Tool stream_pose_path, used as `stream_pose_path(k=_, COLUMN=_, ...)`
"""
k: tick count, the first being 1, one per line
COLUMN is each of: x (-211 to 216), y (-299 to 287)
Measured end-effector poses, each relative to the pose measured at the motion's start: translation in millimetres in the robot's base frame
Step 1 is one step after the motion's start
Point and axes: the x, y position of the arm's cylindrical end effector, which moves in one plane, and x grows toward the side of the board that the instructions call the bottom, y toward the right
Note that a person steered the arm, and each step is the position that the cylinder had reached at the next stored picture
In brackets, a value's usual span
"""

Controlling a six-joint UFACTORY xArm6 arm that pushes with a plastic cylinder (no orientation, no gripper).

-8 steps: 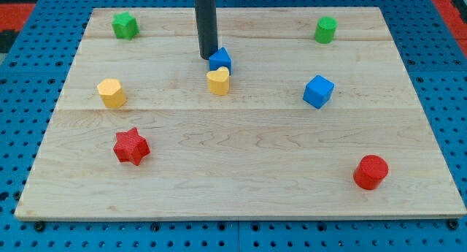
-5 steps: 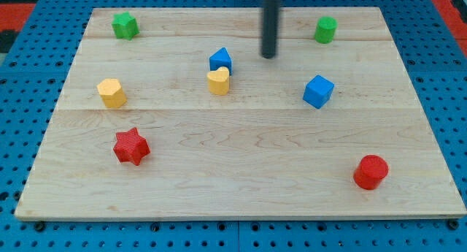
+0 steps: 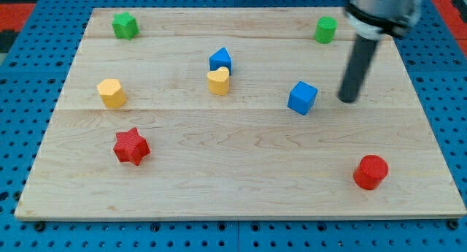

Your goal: Move the blue cube to the right of the yellow heart

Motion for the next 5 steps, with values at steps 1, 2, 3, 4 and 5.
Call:
stream_pose_path(k=1, x=-0.1, y=-49.4)
stream_pose_path(k=2, x=-34.0, y=-112.5)
stream_pose_path(k=3, x=-49.8, y=-142.2)
stream_pose_path(k=4, x=-72.9, y=-83.9)
stream_pose_path(k=5, x=-146.4, y=-3.6)
